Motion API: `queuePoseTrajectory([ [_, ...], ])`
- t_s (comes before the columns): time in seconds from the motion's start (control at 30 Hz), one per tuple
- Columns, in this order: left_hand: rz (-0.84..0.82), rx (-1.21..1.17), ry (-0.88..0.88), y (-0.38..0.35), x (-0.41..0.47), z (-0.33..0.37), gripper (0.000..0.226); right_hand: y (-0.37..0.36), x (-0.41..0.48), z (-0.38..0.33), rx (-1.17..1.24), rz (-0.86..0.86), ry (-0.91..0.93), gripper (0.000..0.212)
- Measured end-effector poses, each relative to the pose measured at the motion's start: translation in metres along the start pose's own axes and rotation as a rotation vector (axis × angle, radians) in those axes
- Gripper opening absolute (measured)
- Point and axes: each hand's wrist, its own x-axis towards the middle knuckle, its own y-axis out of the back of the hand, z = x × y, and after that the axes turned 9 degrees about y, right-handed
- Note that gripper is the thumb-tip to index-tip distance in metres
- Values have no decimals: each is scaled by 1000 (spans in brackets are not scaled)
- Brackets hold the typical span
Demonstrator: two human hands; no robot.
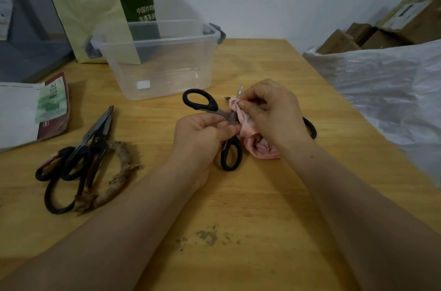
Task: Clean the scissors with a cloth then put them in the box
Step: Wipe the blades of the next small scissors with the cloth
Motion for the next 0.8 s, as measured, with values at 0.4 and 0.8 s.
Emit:
queuePoseTrajectory([
  [0.4, 4, 1, 12, 1, -2, 3, 26, 3, -2, -5, -86, -54, 129, 4],
  [0.8, -17, 17, 7, 5, -4, 6, 21, 2, -3, 1, 20, -89, 173, 7],
])
